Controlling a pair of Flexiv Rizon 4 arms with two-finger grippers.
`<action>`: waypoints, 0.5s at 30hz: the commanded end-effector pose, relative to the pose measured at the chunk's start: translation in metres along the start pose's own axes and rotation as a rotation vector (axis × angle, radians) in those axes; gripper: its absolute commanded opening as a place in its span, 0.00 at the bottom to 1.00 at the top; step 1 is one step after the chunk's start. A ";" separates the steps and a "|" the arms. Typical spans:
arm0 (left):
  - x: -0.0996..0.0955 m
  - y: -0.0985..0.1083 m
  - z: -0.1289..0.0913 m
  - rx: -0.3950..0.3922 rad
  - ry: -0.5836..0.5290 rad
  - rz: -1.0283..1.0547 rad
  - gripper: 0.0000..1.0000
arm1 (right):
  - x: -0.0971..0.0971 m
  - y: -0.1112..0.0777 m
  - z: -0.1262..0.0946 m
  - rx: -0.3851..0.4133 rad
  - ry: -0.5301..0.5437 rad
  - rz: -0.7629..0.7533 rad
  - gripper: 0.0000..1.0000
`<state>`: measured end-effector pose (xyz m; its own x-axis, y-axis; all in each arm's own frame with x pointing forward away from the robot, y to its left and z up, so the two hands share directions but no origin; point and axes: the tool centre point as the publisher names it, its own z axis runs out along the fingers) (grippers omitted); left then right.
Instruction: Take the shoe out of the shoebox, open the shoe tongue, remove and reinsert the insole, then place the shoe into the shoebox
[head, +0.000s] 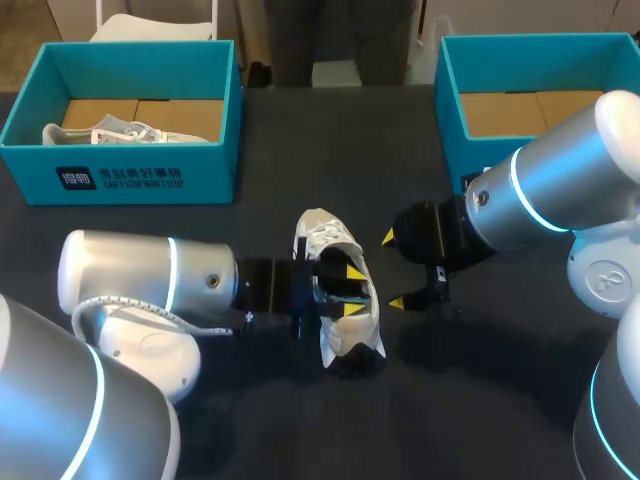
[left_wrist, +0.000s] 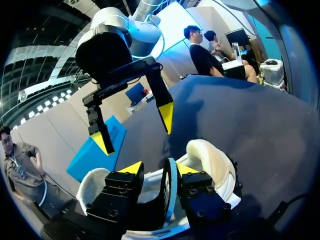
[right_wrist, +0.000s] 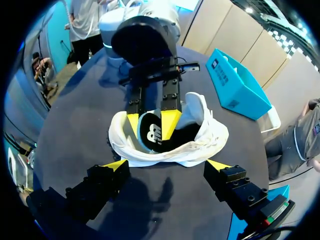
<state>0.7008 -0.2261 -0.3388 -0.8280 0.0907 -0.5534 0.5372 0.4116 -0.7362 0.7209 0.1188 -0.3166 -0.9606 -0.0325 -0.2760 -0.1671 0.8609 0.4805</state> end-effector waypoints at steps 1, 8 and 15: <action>-0.002 -0.003 -0.006 0.006 0.002 0.003 0.40 | 0.000 0.001 0.003 0.001 -0.003 0.000 1.00; -0.008 -0.013 -0.011 0.026 -0.004 -0.003 0.40 | 0.000 0.001 0.003 0.001 -0.003 0.000 1.00; -0.012 -0.029 -0.019 0.050 0.019 -0.026 0.44 | 0.000 0.001 0.003 0.001 -0.003 0.000 1.00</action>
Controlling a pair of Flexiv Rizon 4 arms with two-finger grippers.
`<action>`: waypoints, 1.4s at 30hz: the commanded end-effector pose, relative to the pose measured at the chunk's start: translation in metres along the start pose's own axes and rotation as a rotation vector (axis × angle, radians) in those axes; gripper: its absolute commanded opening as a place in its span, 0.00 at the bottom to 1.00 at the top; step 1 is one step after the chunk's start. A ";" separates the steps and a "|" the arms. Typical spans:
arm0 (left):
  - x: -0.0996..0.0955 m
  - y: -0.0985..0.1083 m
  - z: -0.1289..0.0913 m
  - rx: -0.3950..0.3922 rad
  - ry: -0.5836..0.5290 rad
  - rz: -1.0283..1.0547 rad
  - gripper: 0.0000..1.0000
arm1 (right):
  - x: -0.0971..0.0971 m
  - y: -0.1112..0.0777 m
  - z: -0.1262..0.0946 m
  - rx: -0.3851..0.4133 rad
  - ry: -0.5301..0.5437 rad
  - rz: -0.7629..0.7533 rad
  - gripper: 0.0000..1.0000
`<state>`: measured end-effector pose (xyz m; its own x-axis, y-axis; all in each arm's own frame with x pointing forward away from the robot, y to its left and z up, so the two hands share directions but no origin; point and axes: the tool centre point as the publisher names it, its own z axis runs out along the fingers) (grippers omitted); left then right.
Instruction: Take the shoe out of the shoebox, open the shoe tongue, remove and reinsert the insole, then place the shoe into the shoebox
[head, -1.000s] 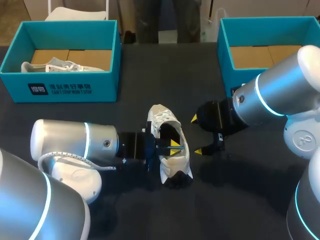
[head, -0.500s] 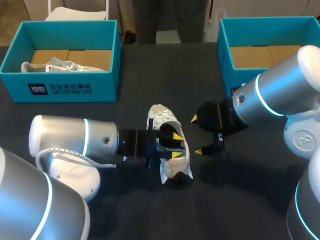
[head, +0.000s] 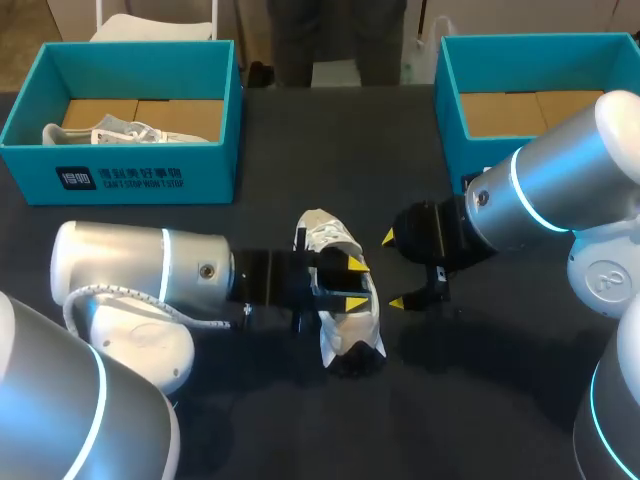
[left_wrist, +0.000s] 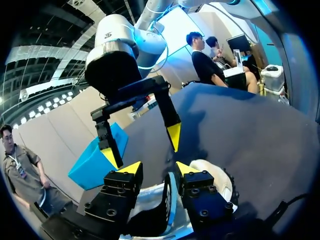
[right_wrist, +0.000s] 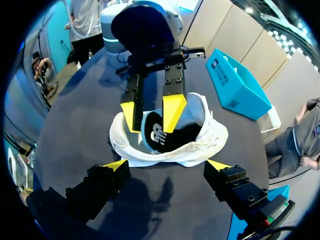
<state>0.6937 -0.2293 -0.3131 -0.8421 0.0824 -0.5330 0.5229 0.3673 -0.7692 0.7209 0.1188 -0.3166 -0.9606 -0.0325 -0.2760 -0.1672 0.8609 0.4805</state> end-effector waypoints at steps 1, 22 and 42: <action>-0.004 -0.008 -0.011 0.003 0.028 -0.005 0.45 | 0.000 0.001 0.003 0.001 -0.003 0.000 1.00; -0.018 -0.033 -0.035 -0.060 0.277 0.064 0.76 | 0.000 0.001 0.003 0.001 -0.003 0.000 1.00; -0.042 -0.034 -0.086 -0.152 0.833 0.185 0.96 | 0.000 -0.010 -0.004 0.004 0.012 0.027 1.00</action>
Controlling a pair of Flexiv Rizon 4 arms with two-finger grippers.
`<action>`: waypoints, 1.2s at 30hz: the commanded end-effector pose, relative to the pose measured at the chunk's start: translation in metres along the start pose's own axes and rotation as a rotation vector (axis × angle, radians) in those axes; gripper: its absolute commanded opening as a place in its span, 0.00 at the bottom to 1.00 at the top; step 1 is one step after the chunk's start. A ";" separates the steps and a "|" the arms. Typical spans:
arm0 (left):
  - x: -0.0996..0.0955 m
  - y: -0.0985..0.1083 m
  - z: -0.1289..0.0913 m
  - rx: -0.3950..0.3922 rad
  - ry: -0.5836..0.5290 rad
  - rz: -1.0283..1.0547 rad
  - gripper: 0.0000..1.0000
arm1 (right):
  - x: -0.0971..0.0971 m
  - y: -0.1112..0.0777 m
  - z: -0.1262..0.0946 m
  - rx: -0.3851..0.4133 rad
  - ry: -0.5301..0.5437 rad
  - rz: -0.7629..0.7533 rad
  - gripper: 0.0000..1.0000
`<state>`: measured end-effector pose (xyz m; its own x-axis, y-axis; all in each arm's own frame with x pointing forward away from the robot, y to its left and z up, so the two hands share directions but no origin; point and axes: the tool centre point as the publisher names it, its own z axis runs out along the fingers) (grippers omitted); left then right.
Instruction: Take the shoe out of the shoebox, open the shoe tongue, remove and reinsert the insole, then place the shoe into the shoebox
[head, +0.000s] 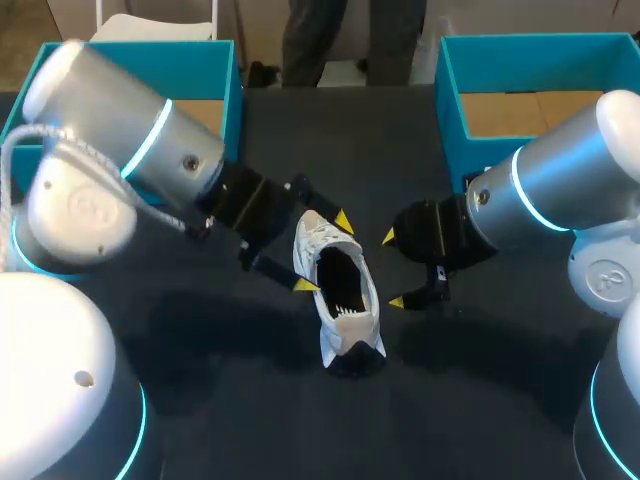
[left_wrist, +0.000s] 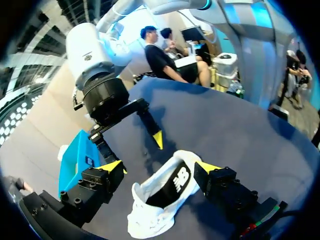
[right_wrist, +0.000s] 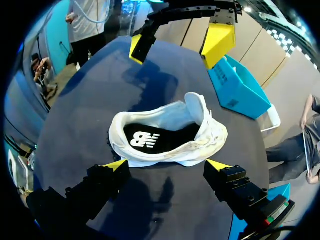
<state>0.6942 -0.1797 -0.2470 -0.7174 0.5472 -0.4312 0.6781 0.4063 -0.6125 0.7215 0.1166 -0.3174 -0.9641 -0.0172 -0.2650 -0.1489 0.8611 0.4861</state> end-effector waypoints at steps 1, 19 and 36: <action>-0.002 0.003 -0.023 0.003 0.419 0.031 1.00 | 0.000 -0.011 -0.007 0.008 0.007 0.016 1.00; 0.007 0.015 -0.067 -0.023 1.001 0.399 1.00 | -0.013 -0.053 -0.066 0.104 0.071 0.041 1.00; 0.007 0.015 -0.067 -0.023 1.001 0.399 1.00 | -0.040 -0.082 -0.136 0.182 0.101 0.013 1.00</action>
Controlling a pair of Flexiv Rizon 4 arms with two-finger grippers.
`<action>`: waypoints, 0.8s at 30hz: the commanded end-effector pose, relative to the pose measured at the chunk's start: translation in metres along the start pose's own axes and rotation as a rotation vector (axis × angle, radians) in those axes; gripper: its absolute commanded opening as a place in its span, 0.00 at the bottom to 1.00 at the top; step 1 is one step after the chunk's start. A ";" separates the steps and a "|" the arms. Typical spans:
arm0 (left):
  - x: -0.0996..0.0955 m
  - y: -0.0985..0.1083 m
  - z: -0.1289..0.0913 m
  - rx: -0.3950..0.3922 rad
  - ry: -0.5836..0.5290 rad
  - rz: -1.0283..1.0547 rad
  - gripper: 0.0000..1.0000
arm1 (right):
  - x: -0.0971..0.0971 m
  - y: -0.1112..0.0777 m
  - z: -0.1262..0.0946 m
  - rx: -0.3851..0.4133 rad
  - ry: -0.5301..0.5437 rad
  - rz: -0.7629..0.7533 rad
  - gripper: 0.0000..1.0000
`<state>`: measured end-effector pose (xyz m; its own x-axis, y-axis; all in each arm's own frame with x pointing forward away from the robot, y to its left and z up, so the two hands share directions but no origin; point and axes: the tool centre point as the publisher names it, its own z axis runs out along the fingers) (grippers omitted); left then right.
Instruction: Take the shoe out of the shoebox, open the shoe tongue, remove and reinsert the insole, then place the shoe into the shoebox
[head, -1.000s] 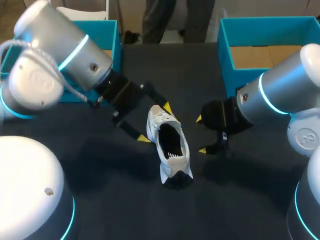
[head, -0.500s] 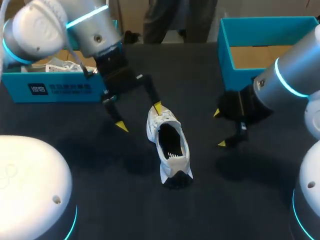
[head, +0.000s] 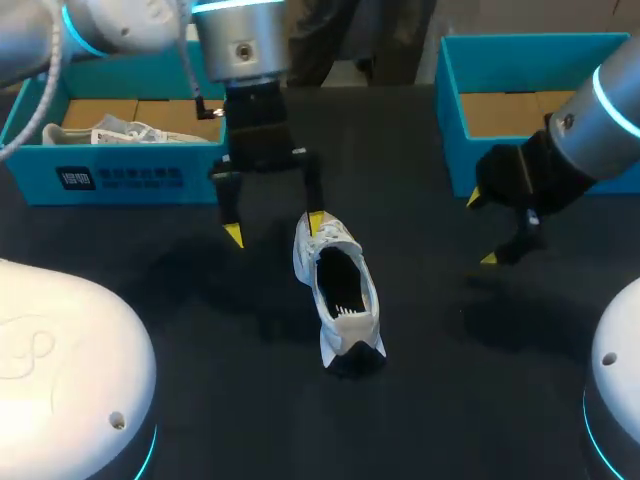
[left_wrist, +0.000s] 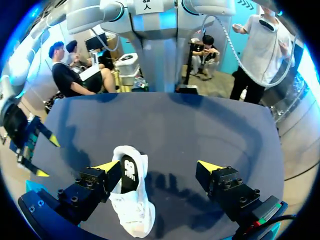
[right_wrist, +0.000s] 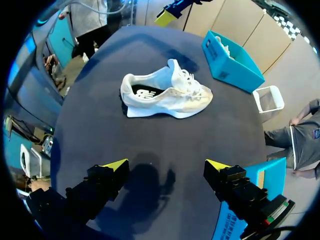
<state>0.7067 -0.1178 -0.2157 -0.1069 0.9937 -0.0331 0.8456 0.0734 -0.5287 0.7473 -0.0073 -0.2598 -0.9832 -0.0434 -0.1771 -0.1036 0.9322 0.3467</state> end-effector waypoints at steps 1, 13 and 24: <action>-0.004 0.002 -0.002 0.002 0.213 0.000 1.00 | 0.000 -0.005 -0.034 0.019 0.005 -0.003 1.00; -0.001 0.018 0.000 -0.110 0.005 -0.162 0.77 | -0.005 -0.020 -0.067 0.078 0.013 0.004 1.00; -0.032 0.008 0.009 -0.209 0.000 -0.095 0.00 | -0.006 -0.023 -0.069 0.084 0.004 0.048 1.00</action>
<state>0.7226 -0.1450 -0.2253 -0.1953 0.9807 0.0123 0.9027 0.1847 -0.3885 0.7458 -0.0534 -0.2020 -0.9875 -0.0007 -0.1573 -0.0450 0.9596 0.2777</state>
